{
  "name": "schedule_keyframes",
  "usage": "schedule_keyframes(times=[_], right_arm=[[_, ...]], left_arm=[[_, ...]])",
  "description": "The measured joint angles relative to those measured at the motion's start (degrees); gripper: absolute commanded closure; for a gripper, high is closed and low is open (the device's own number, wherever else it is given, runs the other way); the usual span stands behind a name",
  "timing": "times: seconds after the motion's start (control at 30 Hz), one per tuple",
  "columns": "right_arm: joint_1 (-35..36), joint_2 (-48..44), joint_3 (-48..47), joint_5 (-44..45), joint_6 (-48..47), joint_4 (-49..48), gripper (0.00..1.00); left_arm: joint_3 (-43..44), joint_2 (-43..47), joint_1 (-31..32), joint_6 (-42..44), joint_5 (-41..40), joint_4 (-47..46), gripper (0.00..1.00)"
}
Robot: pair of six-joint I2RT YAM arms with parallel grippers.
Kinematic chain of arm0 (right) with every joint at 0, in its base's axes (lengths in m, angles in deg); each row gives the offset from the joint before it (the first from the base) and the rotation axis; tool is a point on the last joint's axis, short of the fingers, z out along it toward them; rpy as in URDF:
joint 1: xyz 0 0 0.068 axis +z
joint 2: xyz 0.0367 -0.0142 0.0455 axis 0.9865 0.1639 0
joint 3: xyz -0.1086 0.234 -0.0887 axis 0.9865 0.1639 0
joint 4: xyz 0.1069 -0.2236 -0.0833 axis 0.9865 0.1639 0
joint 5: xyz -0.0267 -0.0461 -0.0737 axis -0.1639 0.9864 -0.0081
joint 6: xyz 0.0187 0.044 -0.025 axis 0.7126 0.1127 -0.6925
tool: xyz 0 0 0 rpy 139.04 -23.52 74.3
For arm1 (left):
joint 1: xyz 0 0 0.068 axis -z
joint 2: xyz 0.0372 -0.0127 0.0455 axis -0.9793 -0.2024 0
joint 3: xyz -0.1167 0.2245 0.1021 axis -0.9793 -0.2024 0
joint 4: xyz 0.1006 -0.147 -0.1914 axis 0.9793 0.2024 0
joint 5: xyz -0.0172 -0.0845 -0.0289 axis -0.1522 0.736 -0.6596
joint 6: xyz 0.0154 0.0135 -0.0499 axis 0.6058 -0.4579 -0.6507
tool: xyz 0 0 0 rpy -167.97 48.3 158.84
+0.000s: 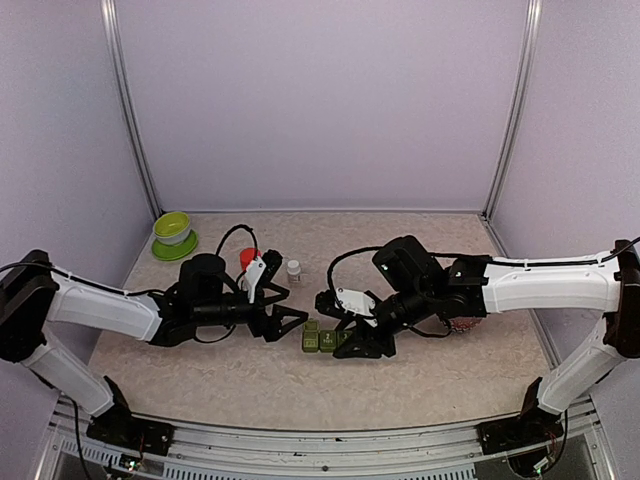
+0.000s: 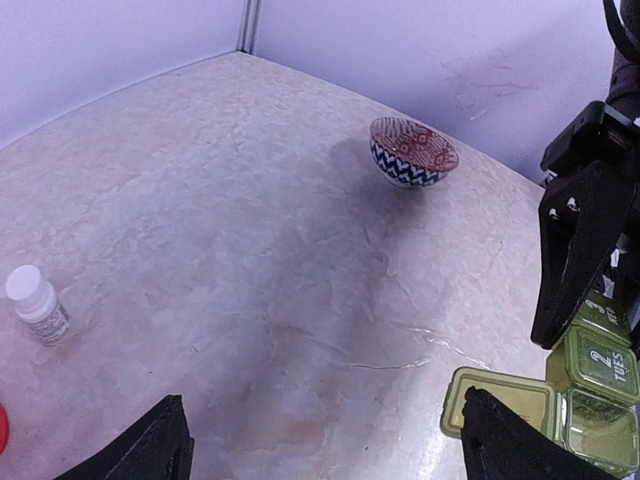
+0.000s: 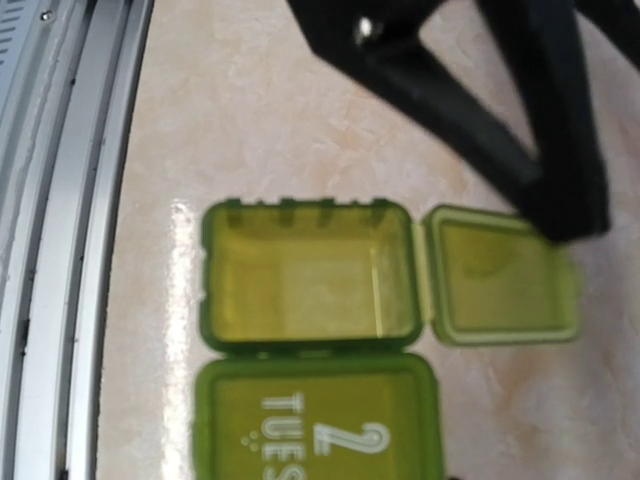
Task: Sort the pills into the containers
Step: Open the lid of the pill container, then place the pill container at the center of the board.
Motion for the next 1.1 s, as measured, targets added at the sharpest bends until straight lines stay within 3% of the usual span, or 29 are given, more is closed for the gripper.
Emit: schedule_keyframes(times=[0.1, 0.5, 1.1], right_arm=[[0.0, 0.0, 0.04, 0.61, 0.02, -0.5, 0.69], [-1.73, 3.02, 1.25, 7.78, -0.09, -4.96, 0.66], [-13.81, 19.26, -2.43, 12.0, -6.38, -9.55, 0.63]], left_arm=[[-1.51, 2.27, -0.37, -0.52, -2.89, -0.87, 0.01], [-8.33, 11.82, -2.43, -2.47, -12.74, -4.83, 0.01], [-11.52, 14.91, -6.93, -5.44, -14.23, -7.63, 0.01]])
